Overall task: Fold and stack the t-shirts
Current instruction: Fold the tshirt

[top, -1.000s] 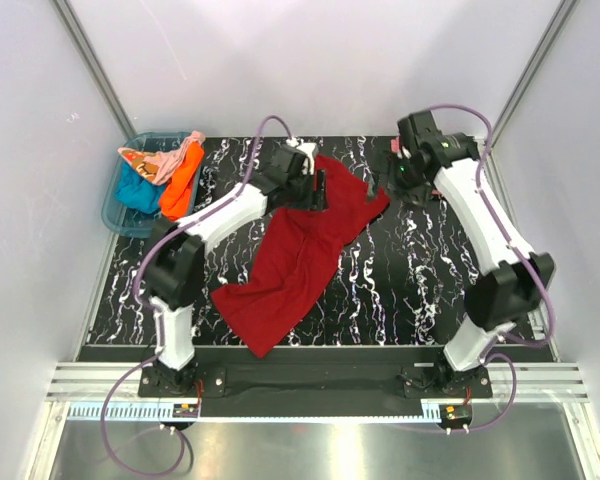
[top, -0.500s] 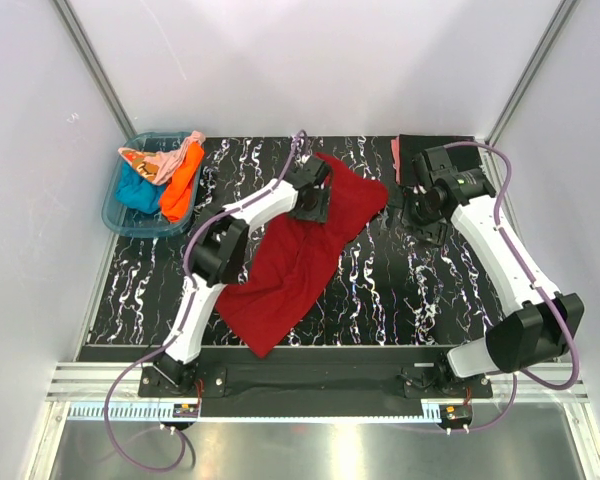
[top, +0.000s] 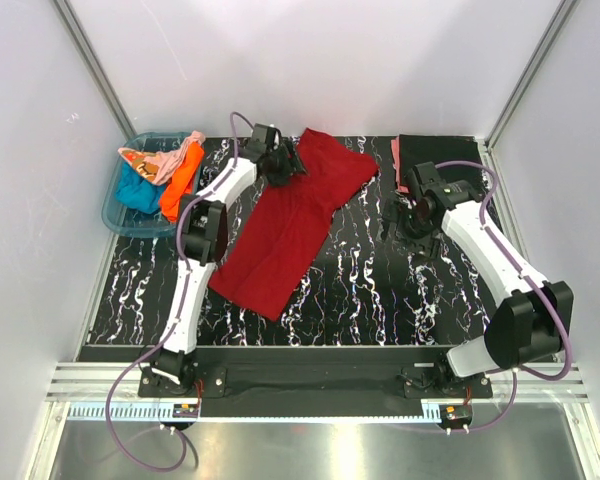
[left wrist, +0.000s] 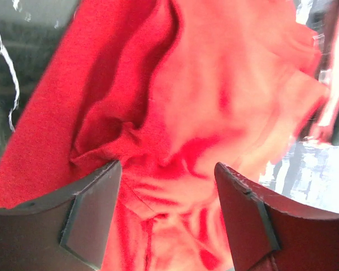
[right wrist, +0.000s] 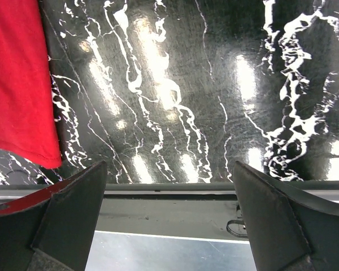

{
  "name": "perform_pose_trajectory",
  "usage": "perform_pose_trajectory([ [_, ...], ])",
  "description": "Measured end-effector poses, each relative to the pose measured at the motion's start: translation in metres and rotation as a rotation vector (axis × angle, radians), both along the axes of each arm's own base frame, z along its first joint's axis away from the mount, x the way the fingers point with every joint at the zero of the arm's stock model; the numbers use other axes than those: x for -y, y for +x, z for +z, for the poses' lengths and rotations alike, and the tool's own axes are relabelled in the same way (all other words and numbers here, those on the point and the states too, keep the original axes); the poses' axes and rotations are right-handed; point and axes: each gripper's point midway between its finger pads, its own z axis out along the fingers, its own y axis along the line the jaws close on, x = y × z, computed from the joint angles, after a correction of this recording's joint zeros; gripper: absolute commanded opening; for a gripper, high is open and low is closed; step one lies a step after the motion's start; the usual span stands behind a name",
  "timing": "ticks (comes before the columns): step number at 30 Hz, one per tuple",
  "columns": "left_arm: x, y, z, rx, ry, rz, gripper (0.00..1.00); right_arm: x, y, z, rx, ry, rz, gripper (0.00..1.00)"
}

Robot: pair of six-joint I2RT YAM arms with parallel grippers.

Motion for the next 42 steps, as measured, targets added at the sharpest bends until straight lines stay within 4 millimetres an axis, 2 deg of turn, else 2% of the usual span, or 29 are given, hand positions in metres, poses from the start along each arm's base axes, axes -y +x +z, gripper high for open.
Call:
perform_pose_trajectory([
  [3,0.004,0.002,0.017,0.026,-0.058,-0.02,0.76,-0.005,0.0,-0.003,-0.001,0.024,0.006,1.0],
  [5,0.01,-0.015,0.031,0.018,-0.07,-0.054,0.76,-0.012,0.001,-0.006,0.001,0.052,0.019,1.0],
  [7,0.013,-0.044,0.051,0.015,-0.062,-0.103,0.76,-0.023,-0.001,-0.011,-0.008,0.096,0.042,1.0],
  [10,0.007,-0.094,0.093,0.037,-0.018,-0.18,0.75,-0.046,-0.005,-0.023,-0.027,0.166,0.086,1.0],
  [13,-0.016,-0.14,0.133,0.105,0.058,-0.227,0.75,-0.085,-0.016,-0.041,-0.068,0.259,0.147,1.0],
  [16,-0.059,-0.177,0.145,0.129,0.15,-0.211,0.74,-0.127,-0.028,-0.06,-0.12,0.345,0.194,1.0],
  [17,-0.077,-0.186,0.142,0.117,0.186,-0.192,0.72,-0.14,-0.033,-0.067,-0.132,0.369,0.203,0.98],
  [19,-0.114,-0.202,0.122,0.059,0.263,-0.144,0.69,-0.161,-0.041,-0.078,-0.158,0.411,0.21,0.96],
  [22,-0.162,-0.23,0.07,-0.087,0.355,-0.082,0.69,-0.19,-0.051,-0.094,-0.188,0.458,0.2,0.87],
  [24,-0.186,-0.258,0.035,-0.206,0.39,-0.053,0.69,-0.206,-0.056,-0.102,-0.197,0.481,0.188,0.8],
  [25,-0.192,-0.268,0.024,-0.246,0.394,-0.046,0.68,-0.213,-0.059,-0.106,-0.2,0.494,0.181,0.77],
  [26,-0.198,-0.279,0.014,-0.285,0.394,-0.038,0.68,-0.219,-0.062,-0.109,-0.205,0.506,0.172,0.67],
  [29,-0.21,-0.296,0.003,-0.328,0.387,-0.013,0.68,-0.228,-0.071,-0.116,-0.216,0.533,0.133,0.64],
  [30,-0.211,-0.295,0.003,-0.324,0.384,-0.008,0.67,-0.229,-0.072,-0.118,-0.214,0.54,0.117,0.6],
  [33,-0.216,-0.287,0.006,-0.292,0.375,0.005,0.68,-0.235,-0.074,-0.122,-0.201,0.543,0.083,0.55],
  [37,-0.224,-0.282,0.005,-0.272,0.347,0.016,0.69,-0.25,-0.077,-0.119,-0.164,0.557,0.074,0.55],
  [42,-0.223,-0.287,-0.004,-0.281,0.324,-0.005,0.7,-0.263,-0.079,-0.123,-0.149,0.564,0.041,0.55],
])
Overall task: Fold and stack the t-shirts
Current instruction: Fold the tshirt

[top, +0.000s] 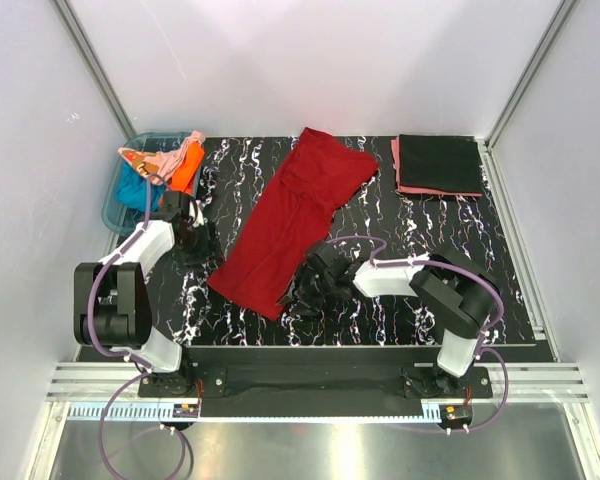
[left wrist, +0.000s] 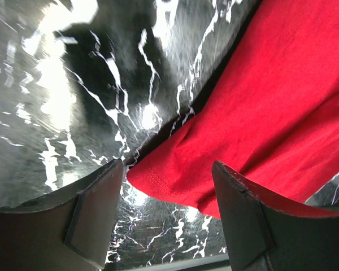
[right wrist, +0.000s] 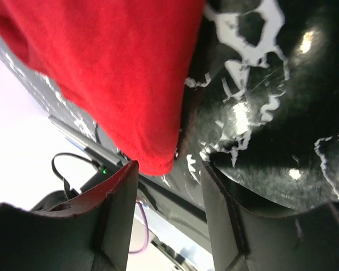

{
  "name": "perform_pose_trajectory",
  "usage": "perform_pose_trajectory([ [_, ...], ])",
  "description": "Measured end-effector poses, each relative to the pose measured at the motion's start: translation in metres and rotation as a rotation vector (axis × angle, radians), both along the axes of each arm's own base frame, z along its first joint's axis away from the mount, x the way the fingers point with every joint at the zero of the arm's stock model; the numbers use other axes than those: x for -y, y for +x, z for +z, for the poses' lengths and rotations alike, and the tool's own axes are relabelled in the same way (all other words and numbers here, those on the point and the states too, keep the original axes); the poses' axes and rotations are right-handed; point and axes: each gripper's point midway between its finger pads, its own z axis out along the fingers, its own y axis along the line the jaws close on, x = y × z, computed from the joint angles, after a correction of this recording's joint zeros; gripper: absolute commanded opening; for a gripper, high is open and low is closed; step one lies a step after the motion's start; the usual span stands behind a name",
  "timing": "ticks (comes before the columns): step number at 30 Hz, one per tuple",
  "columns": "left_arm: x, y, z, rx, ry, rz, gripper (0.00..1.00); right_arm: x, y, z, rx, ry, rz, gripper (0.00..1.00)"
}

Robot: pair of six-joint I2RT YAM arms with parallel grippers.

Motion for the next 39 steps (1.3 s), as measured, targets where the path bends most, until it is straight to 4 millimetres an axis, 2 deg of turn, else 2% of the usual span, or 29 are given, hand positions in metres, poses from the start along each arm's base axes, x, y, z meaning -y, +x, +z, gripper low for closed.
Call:
perform_pose_trajectory([
  [9,0.005,-0.023,-0.02,-0.058,-0.026,-0.029,0.7,-0.017,-0.002,-0.002,-0.012,0.016,-0.01,0.54],
  [19,0.005,-0.029,-0.026,-0.071,-0.026,-0.028,0.65,-0.026,-0.009,-0.003,-0.022,0.022,-0.025,0.52],
  [24,0.006,-0.03,-0.028,-0.08,-0.034,-0.007,0.52,-0.025,-0.012,-0.006,-0.03,0.018,-0.028,0.36],
  [25,0.007,-0.031,-0.029,-0.085,-0.037,0.002,0.46,-0.024,-0.013,-0.008,-0.031,0.015,-0.027,0.32],
  [26,0.007,-0.032,-0.029,-0.089,-0.043,0.013,0.42,-0.024,-0.013,-0.009,-0.033,0.013,-0.025,0.21],
  [29,0.012,-0.04,-0.031,-0.104,-0.072,0.047,0.32,-0.023,-0.015,-0.014,-0.037,0.002,-0.019,0.1],
  [32,0.018,-0.05,-0.03,-0.109,-0.105,0.076,0.31,-0.022,-0.015,-0.015,-0.034,-0.003,-0.017,0.09],
  [35,0.032,-0.06,-0.024,-0.094,-0.137,0.09,0.28,-0.011,-0.02,-0.015,-0.024,-0.032,-0.008,0.08],
  [39,0.059,-0.082,-0.016,-0.081,-0.206,0.098,0.27,0.023,-0.034,-0.013,0.009,-0.118,0.014,0.08],
])
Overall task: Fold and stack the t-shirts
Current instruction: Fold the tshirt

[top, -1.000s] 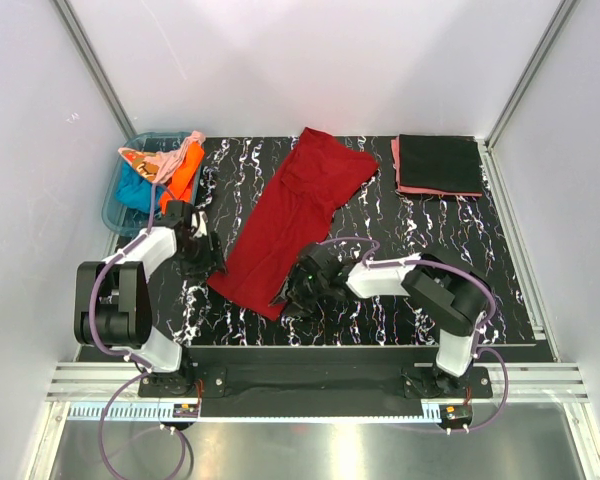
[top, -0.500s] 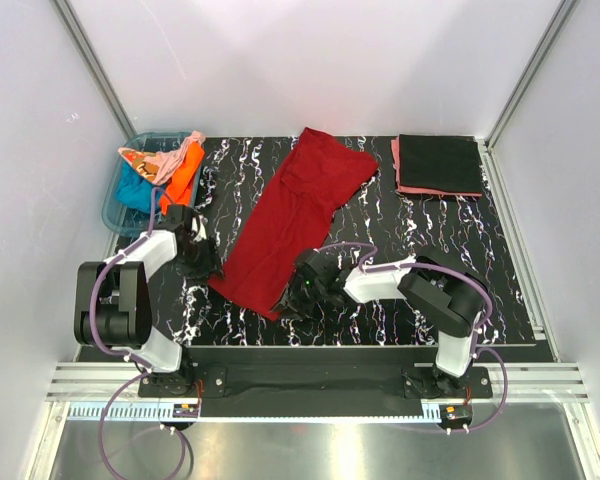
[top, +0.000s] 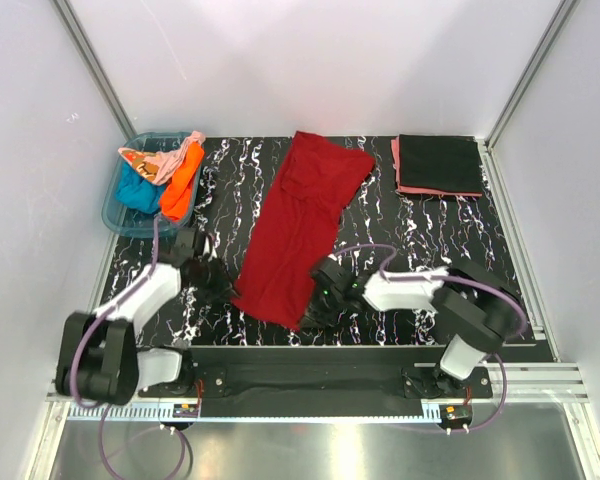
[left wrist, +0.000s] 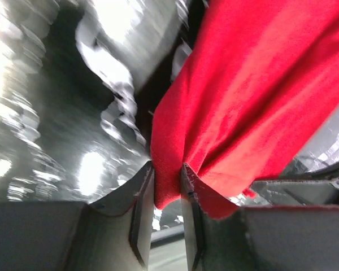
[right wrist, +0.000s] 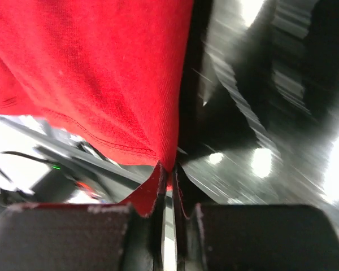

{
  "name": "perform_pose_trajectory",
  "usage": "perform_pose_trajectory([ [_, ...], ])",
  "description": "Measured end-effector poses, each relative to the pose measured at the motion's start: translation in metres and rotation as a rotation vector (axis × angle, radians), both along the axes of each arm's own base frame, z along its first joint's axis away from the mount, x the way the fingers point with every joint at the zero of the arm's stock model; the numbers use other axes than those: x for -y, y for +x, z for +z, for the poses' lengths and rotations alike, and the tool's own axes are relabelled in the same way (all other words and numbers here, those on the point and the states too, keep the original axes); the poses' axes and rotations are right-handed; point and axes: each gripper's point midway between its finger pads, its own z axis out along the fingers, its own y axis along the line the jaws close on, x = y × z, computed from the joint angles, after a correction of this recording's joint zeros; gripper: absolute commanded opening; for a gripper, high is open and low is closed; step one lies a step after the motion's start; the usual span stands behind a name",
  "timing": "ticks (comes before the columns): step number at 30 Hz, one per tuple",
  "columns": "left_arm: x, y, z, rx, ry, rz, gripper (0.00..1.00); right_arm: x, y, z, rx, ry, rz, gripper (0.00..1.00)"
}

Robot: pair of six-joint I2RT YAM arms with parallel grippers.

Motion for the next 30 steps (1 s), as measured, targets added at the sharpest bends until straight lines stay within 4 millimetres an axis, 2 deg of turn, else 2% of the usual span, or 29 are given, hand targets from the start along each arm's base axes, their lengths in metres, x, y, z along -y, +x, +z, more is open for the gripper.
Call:
perform_pose_trajectory([
  [6,0.032,-0.041,0.007,0.032,-0.083,-0.013,0.28,0.059,-0.032,0.009,0.043,-0.082,0.067,0.07],
  [10,0.053,-0.073,0.0,0.007,-0.135,-0.055,0.3,0.097,-0.058,0.005,0.04,-0.101,0.081,0.08],
  [14,0.07,-0.097,-0.008,-0.041,-0.149,-0.107,0.34,0.126,-0.077,0.003,0.034,-0.119,0.077,0.1],
  [16,0.078,-0.103,-0.007,-0.046,-0.159,-0.135,0.43,0.135,-0.081,0.004,0.046,-0.117,0.071,0.11],
  [17,0.081,-0.106,-0.007,-0.048,-0.161,-0.144,0.55,0.138,-0.082,0.004,0.052,-0.114,0.069,0.13],
  [18,0.084,-0.107,-0.007,-0.05,-0.161,-0.146,0.57,0.141,-0.084,0.004,0.056,-0.113,0.067,0.28],
  [20,0.086,-0.109,-0.009,-0.062,-0.158,-0.148,0.65,0.146,-0.086,0.001,0.052,-0.118,0.062,0.38],
  [22,0.09,-0.109,-0.006,-0.059,-0.164,-0.156,0.68,0.151,-0.09,-0.001,0.044,-0.136,0.066,0.69],
  [23,0.091,-0.108,-0.005,-0.053,-0.16,-0.163,0.69,0.153,-0.089,-0.001,0.052,-0.144,0.062,0.9],
  [24,0.092,-0.109,-0.003,-0.049,-0.151,-0.17,0.7,0.154,-0.087,0.0,0.061,-0.149,0.056,0.99],
  [30,0.089,-0.104,0.011,0.052,-0.14,-0.221,0.7,0.159,-0.085,0.008,0.098,-0.159,0.066,1.0],
])
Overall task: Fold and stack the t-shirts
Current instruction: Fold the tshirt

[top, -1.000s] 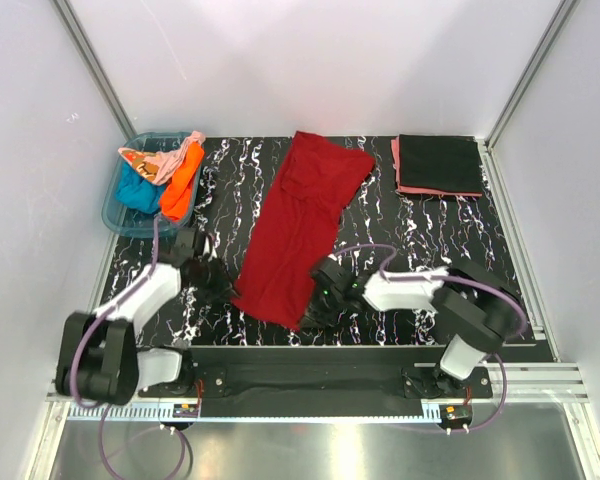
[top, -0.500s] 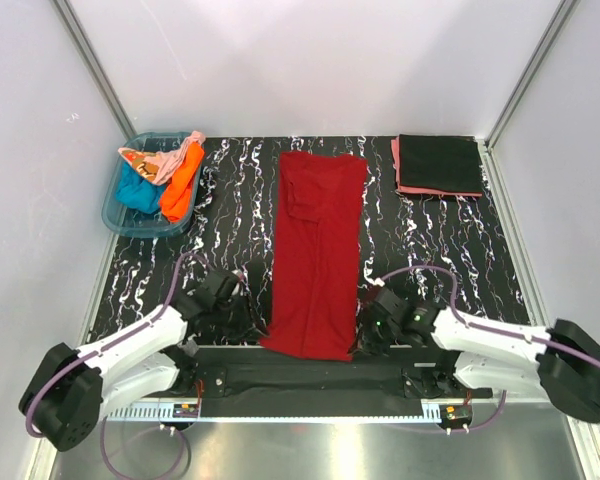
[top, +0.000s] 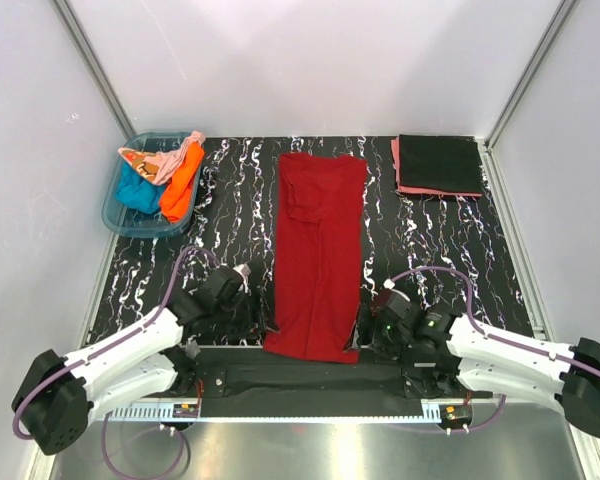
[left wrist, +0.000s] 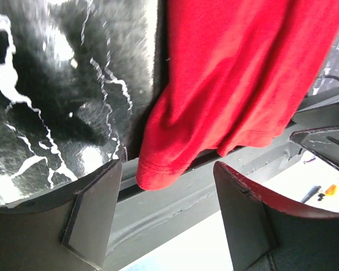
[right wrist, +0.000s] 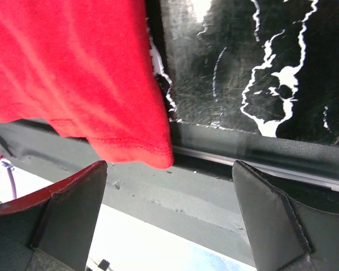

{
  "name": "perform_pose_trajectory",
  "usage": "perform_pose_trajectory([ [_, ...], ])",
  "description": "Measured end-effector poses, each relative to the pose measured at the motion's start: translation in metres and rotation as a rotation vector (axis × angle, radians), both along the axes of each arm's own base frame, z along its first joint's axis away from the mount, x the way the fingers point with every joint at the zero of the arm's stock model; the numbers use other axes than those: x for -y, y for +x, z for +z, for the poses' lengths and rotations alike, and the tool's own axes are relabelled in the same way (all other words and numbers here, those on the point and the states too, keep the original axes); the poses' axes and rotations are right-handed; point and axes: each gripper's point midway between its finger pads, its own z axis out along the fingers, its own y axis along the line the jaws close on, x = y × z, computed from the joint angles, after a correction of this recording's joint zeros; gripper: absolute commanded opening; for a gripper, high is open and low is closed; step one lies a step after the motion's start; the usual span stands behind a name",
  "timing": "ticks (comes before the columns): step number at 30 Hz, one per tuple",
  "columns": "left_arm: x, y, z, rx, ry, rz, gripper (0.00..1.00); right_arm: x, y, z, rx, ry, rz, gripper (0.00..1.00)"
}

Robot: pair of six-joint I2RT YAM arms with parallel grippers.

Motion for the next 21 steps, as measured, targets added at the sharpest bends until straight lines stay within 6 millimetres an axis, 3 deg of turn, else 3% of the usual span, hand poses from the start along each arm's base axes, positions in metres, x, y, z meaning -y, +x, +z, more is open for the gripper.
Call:
perform_pose_trajectory([
  [3,0.0,0.007,0.008,0.057,0.007,-0.026,0.69,-0.001,0.0,0.005,0.02,0.02,0.01,0.94],
  [7,0.002,0.022,0.023,0.141,0.023,-0.05,0.68,-0.002,0.002,0.013,0.054,0.047,0.03,0.75],
  [9,0.006,0.033,0.03,0.178,0.033,-0.062,0.62,-0.002,0.002,0.015,0.069,0.058,0.04,0.56],
  [11,0.009,0.043,0.033,0.198,0.053,-0.079,0.56,-0.001,0.003,0.015,0.076,0.055,0.044,0.46],
  [13,0.013,0.057,0.035,0.212,0.082,-0.101,0.58,0.002,0.003,0.014,0.073,0.033,0.041,0.5],
  [15,0.019,0.074,0.038,0.243,0.097,-0.119,0.66,0.005,0.008,0.015,0.072,-0.007,0.032,0.69],
  [16,0.02,0.083,0.04,0.249,0.117,-0.132,0.67,0.006,0.012,0.016,0.073,-0.027,0.03,0.72],
  [18,0.029,0.107,0.047,0.282,0.148,-0.154,0.68,0.007,0.032,0.023,0.073,-0.084,0.006,0.75],
  [21,0.046,0.154,0.058,0.344,0.22,-0.172,0.68,0.006,0.078,0.038,0.089,-0.169,-0.029,0.77],
])
